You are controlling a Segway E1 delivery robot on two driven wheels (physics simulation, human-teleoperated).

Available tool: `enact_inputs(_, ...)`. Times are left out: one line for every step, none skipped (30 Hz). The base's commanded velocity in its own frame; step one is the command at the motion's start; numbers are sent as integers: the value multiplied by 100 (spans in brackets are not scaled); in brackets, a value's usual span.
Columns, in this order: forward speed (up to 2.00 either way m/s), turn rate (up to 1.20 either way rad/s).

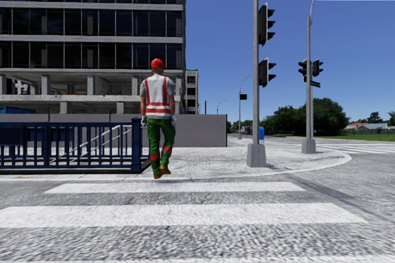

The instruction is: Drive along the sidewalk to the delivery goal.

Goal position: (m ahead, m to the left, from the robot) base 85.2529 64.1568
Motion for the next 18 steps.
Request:
enact_inputs(173,-35)
enact_inputs(173,-35)
enact_inputs(173,-35)
enact_inputs(172,-34)
enact_inputs(172,-34)
enact_inputs(172,-16)
enact_inputs(172,0)
enact_inputs(172,0)
enact_inputs(172,0)
enact_inputs(172,0)
enact_inputs(172,0)
enact_inputs(172,0)
enact_inputs(172,0)
enact_inputs(172,0)
enact_inputs(172,0)
enact_inputs(172,0)
enact_inputs(172,0)
enact_inputs(172,0)
